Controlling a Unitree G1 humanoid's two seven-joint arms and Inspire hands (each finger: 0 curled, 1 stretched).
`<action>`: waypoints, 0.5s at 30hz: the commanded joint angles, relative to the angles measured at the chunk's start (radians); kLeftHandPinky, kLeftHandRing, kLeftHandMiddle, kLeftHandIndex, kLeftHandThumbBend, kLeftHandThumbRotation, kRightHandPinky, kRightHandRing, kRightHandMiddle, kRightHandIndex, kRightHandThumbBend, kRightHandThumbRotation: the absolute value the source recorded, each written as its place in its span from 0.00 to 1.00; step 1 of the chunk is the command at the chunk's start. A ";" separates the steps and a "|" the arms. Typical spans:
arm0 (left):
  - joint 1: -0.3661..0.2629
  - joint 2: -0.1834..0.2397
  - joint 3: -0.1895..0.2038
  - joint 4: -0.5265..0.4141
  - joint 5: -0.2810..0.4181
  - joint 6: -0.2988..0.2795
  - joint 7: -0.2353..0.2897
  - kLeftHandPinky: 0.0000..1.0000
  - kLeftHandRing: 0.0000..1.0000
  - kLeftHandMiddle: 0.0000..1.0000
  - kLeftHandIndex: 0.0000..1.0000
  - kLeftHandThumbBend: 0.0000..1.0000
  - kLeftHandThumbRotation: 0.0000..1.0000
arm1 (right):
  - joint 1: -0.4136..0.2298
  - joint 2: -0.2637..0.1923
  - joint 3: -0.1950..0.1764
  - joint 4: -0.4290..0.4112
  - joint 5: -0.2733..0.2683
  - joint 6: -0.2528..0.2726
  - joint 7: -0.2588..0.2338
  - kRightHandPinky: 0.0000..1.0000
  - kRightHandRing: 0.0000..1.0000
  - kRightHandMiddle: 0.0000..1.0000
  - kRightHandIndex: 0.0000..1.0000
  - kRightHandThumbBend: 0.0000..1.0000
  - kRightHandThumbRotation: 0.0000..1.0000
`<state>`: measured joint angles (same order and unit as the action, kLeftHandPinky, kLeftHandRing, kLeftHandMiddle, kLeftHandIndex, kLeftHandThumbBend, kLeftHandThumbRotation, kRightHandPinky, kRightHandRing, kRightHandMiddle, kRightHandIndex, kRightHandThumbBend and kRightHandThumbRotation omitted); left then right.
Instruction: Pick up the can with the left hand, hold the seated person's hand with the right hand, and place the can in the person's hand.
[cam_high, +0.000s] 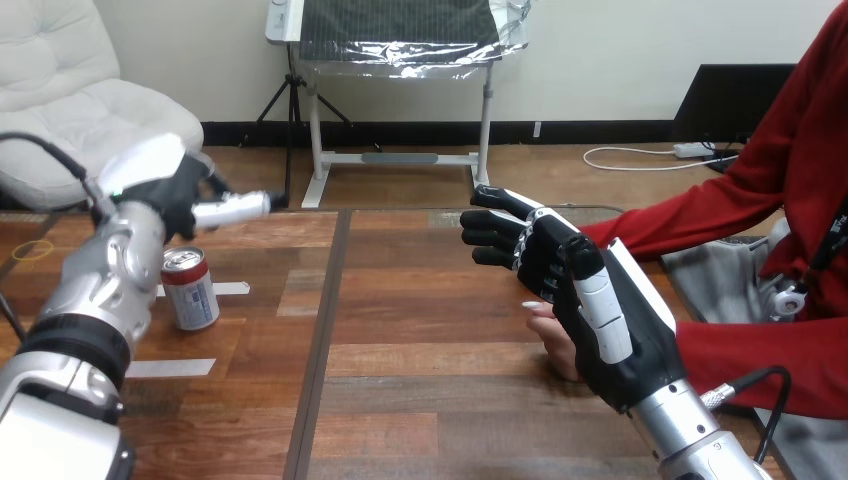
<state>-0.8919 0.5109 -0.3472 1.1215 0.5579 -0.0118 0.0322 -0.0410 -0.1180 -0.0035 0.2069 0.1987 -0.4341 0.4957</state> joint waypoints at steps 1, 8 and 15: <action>-0.021 0.042 0.032 -0.121 -0.012 -0.010 0.015 0.28 0.39 0.48 0.60 0.73 0.80 | -0.068 0.002 -0.005 -0.012 0.010 -0.010 -0.009 0.81 0.82 0.81 0.84 0.79 1.00; 0.005 0.064 0.060 -0.216 -0.029 -0.011 -0.004 0.26 0.37 0.47 0.53 0.72 0.80 | -0.071 0.004 -0.005 -0.005 0.012 -0.008 -0.008 0.81 0.82 0.81 0.85 0.80 1.00; 0.026 0.077 0.087 -0.303 -0.040 0.018 -0.040 0.29 0.40 0.48 0.52 0.70 0.79 | -0.073 0.002 -0.005 -0.001 0.011 -0.009 -0.006 0.81 0.82 0.81 0.85 0.80 1.00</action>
<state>-0.8704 0.5487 -0.2929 0.9143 0.5302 -0.0077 0.0091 -0.0411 -0.1179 -0.0037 0.2071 0.1988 -0.4340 0.4952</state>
